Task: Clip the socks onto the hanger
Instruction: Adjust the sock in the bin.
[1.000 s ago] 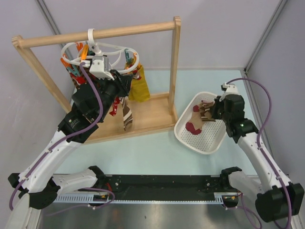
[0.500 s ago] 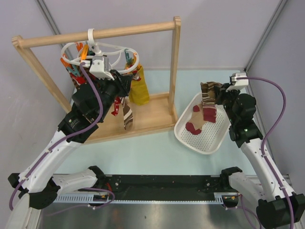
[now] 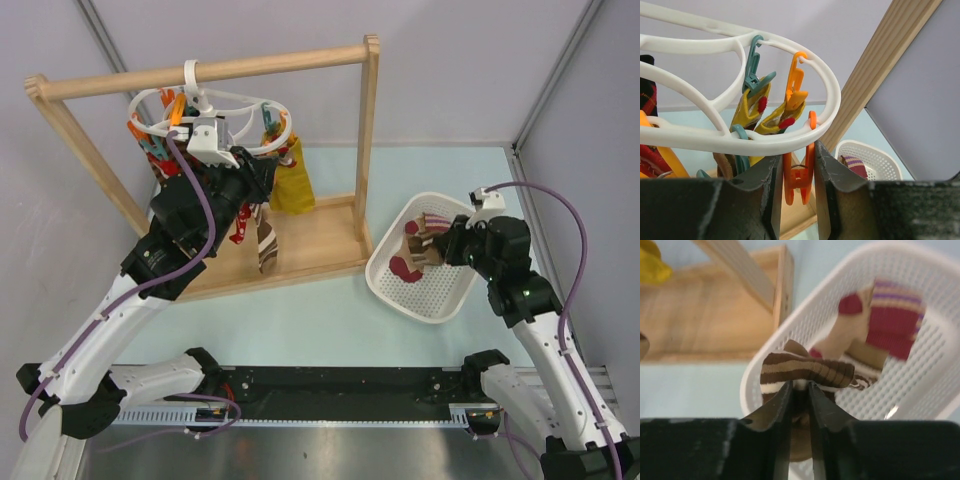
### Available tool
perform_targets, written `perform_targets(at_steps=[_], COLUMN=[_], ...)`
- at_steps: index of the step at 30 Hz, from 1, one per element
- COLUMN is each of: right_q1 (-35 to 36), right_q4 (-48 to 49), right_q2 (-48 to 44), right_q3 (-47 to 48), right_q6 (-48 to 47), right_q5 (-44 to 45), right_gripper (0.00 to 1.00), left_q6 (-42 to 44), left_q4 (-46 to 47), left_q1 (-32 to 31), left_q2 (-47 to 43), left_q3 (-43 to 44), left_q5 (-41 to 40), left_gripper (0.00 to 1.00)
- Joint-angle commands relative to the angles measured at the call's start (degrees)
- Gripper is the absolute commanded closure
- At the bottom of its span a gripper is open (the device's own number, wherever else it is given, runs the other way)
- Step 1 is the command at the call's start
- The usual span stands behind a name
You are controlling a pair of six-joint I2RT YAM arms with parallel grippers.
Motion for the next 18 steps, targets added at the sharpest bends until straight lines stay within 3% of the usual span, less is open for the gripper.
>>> perform_targets(at_steps=[1, 3, 7, 10, 18], right_q1=[0.24, 0.24, 0.15, -0.38, -0.55], right_q4=[-17.58, -19.98, -20.52, -18.94, -9.89], right_q2=[-1.12, -1.56, -1.92, 0.1, 9.68], right_q3=[-1.6, -1.6, -1.61, -1.6, -2.04], right_q6=[8.32, 9.74, 9.74, 9.56, 7.63], right_q5=[-7.97, -9.12, -8.24, -6.93, 9.15], right_gripper=[0.71, 0.56, 0.47, 0.47, 0.55], left_q6=[-0.78, -0.78, -0.78, -0.78, -0.69], left_q4=[1.3, 1.3, 1.13, 0.95, 0.78], left_q1=[0.38, 0.38, 0.38, 0.38, 0.38], left_q2=[-1.0, -1.0, -1.17, -1.43, -1.96], left_q3=[0.21, 0.39, 0.39, 0.48, 0.3], left_q5=[-0.09, 0.0, 0.09, -0.17, -0.35], left_gripper=[1.0, 1.0, 1.0, 1.0, 1.0])
